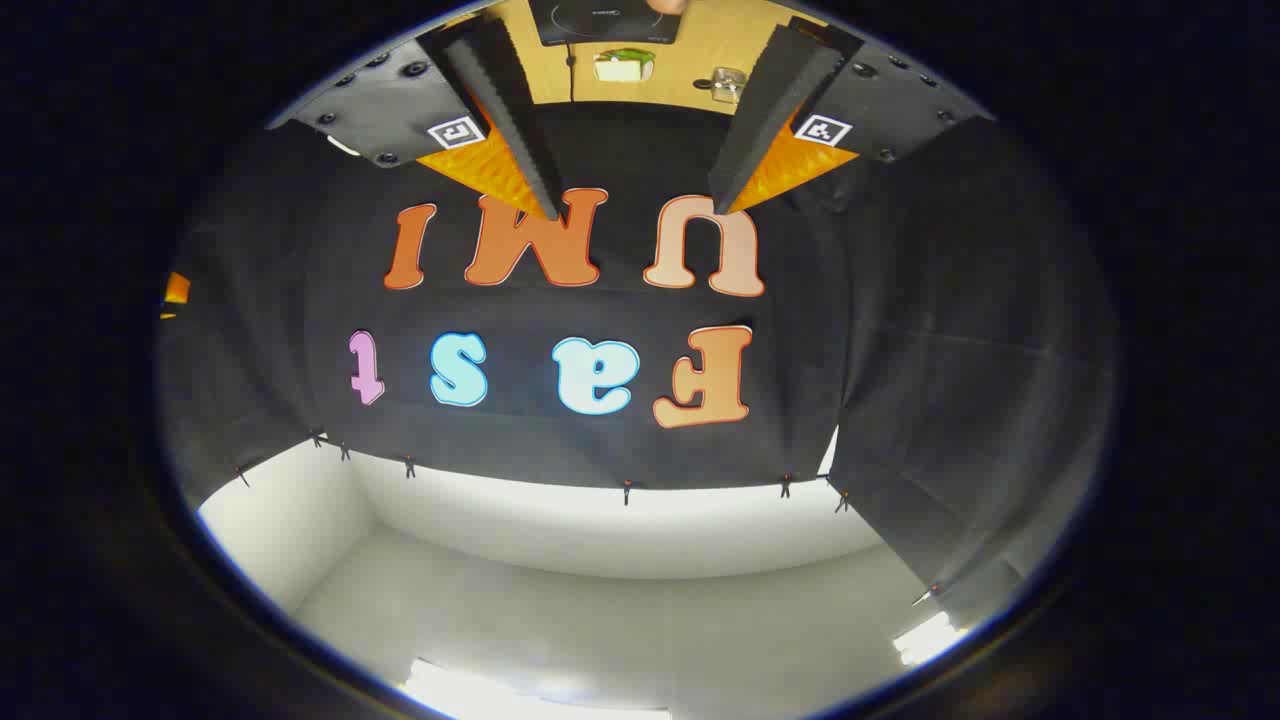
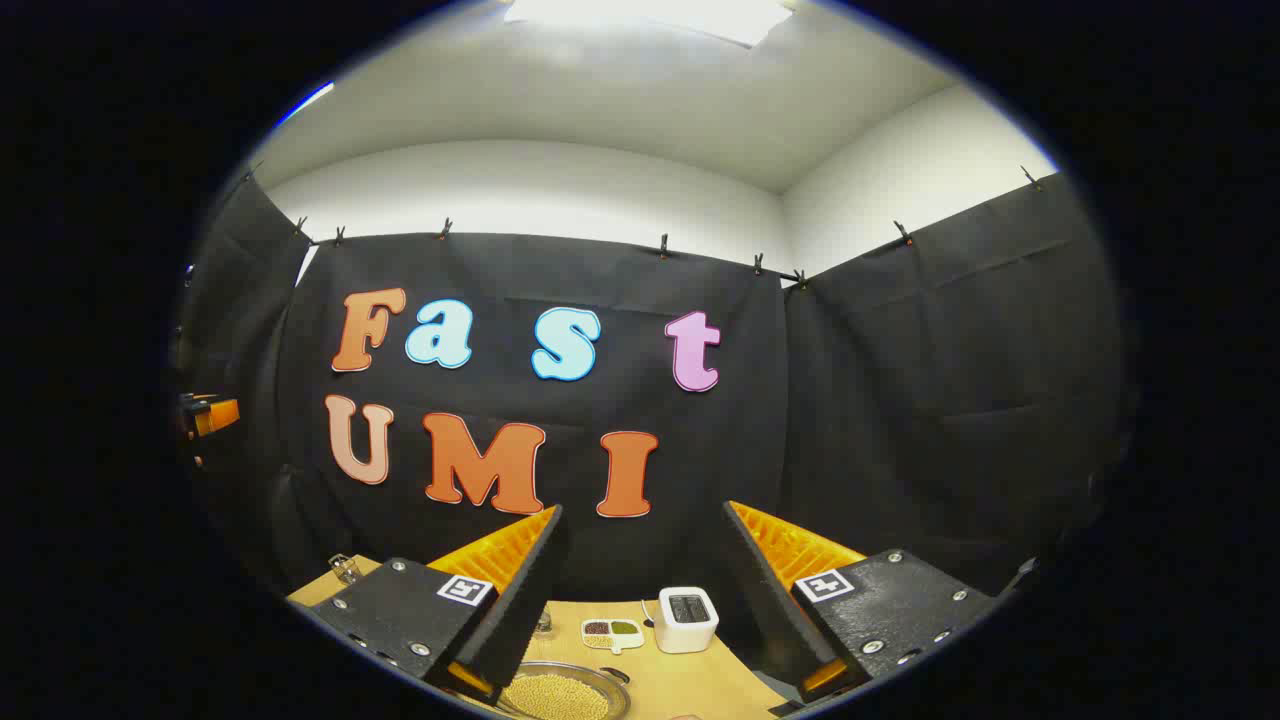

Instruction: First push the handle of the pot to place it horizontally, then grasp the pot with both hands and set it on the induction cooktop.

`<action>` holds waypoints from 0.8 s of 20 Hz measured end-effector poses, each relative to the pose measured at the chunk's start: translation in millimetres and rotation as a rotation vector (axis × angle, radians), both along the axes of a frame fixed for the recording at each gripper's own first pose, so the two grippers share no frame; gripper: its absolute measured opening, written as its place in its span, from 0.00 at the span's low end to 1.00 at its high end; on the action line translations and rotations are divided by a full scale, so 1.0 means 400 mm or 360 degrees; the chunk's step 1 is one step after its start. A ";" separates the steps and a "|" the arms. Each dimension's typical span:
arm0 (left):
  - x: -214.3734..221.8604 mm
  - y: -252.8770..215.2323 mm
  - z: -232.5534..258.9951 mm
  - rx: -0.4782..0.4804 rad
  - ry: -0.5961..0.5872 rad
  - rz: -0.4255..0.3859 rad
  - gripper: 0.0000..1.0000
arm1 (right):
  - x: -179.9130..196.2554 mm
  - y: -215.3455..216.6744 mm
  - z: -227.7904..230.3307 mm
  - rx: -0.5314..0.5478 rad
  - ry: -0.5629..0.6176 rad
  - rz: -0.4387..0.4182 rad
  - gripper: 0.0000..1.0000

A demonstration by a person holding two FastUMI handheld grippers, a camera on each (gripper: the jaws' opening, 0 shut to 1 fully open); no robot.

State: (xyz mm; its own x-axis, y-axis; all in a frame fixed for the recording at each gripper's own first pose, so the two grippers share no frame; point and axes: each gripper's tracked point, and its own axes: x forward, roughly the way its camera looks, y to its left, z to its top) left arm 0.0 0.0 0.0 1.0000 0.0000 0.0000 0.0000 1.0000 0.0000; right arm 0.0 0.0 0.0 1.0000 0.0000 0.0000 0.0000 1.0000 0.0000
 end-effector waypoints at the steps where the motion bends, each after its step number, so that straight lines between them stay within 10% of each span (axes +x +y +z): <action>1: -0.001 0.004 0.000 -0.0012 0.0008 0.0001 0.97 | -0.002 0.000 0.003 -0.0009 -0.0002 -0.0001 0.94; 16: -0.036 -0.014 -0.018 -0.0010 0.0063 0.0020 0.97 | 0.000 -0.051 0.003 0.0020 0.0022 -0.0001 0.97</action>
